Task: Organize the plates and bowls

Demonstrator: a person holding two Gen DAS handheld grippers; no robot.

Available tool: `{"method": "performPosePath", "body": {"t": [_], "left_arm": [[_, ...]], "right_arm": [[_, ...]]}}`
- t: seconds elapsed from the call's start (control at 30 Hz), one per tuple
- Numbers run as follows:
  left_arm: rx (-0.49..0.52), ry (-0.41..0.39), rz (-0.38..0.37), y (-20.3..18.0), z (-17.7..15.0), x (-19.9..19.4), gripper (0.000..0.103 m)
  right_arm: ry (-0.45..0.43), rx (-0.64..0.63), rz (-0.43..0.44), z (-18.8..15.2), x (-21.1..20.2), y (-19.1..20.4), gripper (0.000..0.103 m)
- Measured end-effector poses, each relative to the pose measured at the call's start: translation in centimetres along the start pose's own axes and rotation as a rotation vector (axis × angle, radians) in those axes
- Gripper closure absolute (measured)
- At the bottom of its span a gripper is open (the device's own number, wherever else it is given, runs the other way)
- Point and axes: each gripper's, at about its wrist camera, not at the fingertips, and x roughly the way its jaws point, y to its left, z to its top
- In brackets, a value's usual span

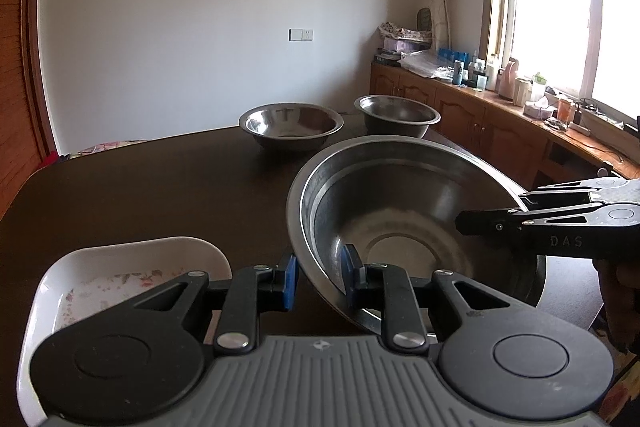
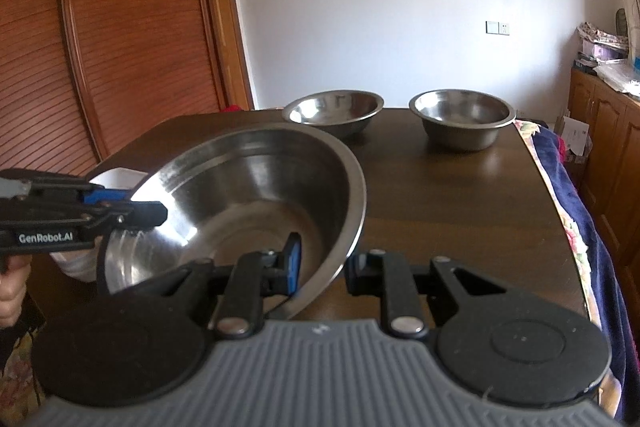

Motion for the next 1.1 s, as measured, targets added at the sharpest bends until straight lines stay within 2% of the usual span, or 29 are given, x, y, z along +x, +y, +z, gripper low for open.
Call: {"method": "performPosePath", "body": {"t": [0.57, 0.67, 0.73, 0.8, 1.0, 1.1], "left_arm": [[-0.008, 0.004, -0.018, 0.5, 0.0, 1.0, 0.057], [0.009, -0.007, -0.007, 0.5, 0.1, 1.0, 0.057], [0.009, -0.005, -0.007, 0.6, 0.2, 0.9, 0.055], [0.002, -0.005, -0.014, 0.8, 0.3, 0.8, 0.045], [-0.004, -0.048, -0.01, 1.2, 1.2, -0.5, 0.03], [0.002, -0.067, -0.004, 1.2, 1.8, -0.9, 0.026]], "right_arm": [[0.002, 0.011, 0.002, -0.3, 0.5, 0.3, 0.077], [-0.001, 0.005, 0.003, -0.3, 0.5, 0.3, 0.068], [-0.007, 0.007, -0.006, -0.1, 0.3, 0.1, 0.057], [-0.025, 0.009, -0.02, 0.1, -0.2, -0.1, 0.043], [-0.065, 0.005, -0.051, 0.9, -1.6, -1.0, 0.04], [-0.086, 0.001, -0.063, 1.4, -2.2, -1.4, 0.04]]}}
